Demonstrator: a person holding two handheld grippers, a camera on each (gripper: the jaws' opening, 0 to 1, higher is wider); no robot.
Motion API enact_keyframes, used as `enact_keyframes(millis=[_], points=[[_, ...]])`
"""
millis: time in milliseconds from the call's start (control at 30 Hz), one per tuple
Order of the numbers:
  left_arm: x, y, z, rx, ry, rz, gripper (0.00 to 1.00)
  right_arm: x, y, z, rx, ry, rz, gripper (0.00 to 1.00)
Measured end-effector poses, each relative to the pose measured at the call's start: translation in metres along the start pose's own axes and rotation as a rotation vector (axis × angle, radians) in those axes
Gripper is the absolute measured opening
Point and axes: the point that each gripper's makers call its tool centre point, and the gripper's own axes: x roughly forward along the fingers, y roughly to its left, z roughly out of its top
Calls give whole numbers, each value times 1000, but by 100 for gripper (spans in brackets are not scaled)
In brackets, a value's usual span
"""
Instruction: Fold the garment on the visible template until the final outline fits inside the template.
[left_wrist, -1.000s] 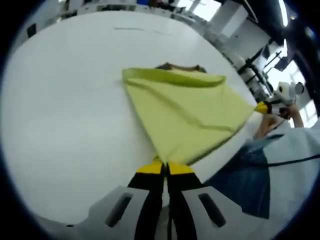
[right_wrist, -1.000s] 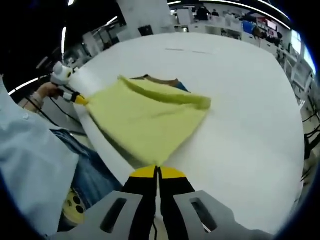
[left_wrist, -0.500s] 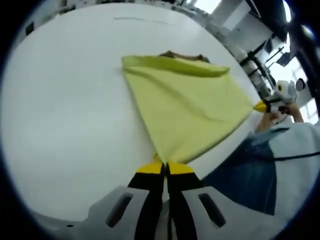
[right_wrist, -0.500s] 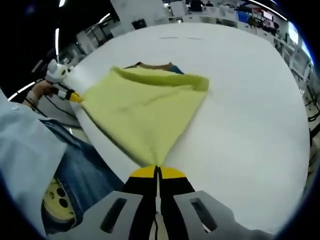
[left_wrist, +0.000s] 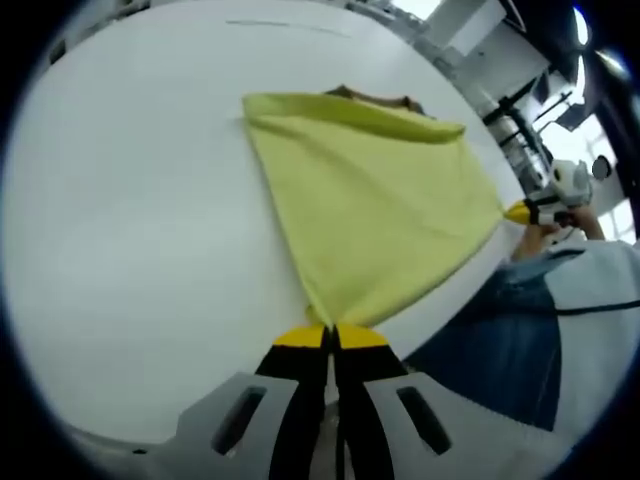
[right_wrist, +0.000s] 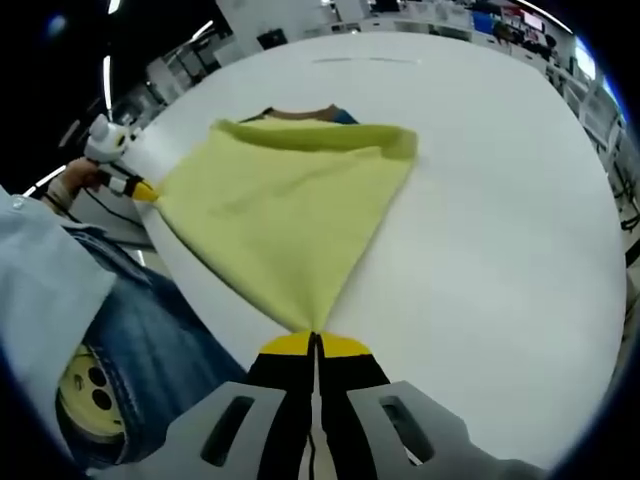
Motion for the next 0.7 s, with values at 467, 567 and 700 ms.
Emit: enact_keyframes(millis=[467,567,700], points=[[-1,-2,0,60,65,22,0,2,0,-3,-6,26,7,1],[-1,-1,0,63,67,21,0,2,-1,-3,-5,27,9,1],[-1,-1,-1,70,69,16,0,2,-1,-3,-2,26,14,1]])
